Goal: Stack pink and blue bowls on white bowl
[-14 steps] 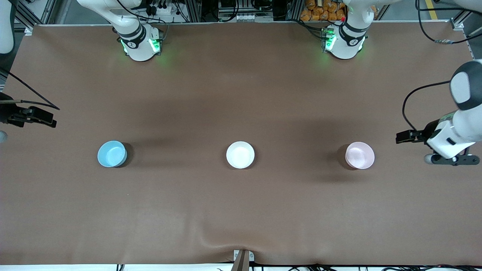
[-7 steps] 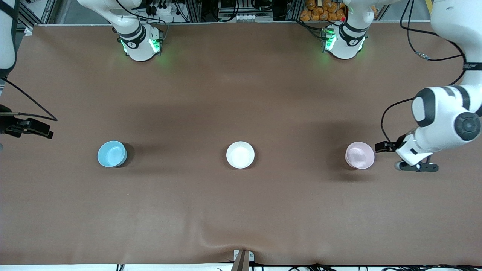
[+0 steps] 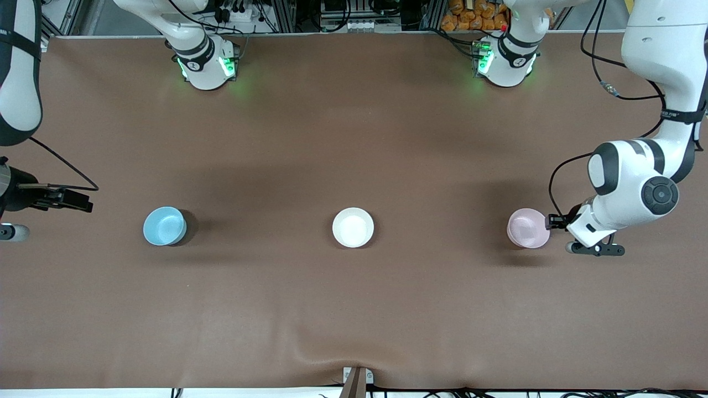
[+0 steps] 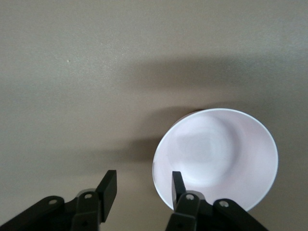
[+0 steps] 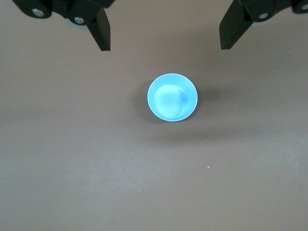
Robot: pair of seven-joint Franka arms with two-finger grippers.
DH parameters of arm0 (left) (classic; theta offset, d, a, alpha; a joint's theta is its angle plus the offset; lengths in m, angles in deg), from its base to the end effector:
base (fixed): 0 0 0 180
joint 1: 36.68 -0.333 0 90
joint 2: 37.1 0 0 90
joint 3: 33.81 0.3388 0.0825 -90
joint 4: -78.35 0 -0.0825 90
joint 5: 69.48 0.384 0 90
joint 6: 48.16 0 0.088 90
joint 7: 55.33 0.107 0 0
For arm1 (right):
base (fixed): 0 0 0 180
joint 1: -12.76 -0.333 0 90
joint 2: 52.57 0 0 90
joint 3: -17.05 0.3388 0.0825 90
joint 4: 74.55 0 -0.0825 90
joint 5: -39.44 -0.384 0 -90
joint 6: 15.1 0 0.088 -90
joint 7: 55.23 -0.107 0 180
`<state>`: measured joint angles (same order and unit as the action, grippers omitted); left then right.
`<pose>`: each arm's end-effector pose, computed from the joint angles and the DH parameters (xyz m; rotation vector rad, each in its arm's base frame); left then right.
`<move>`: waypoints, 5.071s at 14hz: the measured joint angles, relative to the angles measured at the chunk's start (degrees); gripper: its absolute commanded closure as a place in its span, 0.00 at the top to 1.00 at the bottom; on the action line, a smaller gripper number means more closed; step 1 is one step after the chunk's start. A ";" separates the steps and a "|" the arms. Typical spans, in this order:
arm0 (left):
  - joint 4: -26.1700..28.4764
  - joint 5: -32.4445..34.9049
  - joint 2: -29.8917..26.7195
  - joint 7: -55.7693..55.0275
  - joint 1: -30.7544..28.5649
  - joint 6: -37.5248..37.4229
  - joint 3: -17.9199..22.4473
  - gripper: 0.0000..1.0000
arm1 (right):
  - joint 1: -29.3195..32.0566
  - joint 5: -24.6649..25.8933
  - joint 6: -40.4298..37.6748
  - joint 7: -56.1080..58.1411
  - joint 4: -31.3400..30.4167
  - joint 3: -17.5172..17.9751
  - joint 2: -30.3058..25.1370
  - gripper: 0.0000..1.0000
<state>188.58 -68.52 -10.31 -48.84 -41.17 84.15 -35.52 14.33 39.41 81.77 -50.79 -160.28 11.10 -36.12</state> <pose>0.6266 0.0318 0.2598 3.1286 -0.1156 -0.1277 0.6408 -0.0762 0.5204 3.1178 -0.0795 -0.1462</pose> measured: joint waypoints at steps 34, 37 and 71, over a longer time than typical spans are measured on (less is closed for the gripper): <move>-21.82 -4.58 4.22 -41.70 21.35 -14.33 -12.34 0.00 | 3.95 -8.21 20.86 6.14 -16.84 0.04 18.23 0.00; -24.81 -4.58 7.60 -45.48 25.89 -11.44 -12.28 0.00 | 3.95 -8.24 21.00 6.58 -16.21 0.04 18.21 0.00; -28.09 -3.69 17.21 -47.75 31.05 2.07 -11.23 1.00 | 2.68 -14.31 4.32 8.77 -11.83 0.31 5.94 0.00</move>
<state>160.50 -72.21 6.90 -96.58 -10.12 86.22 -46.75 17.01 25.09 86.10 -42.02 -172.11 11.41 -30.18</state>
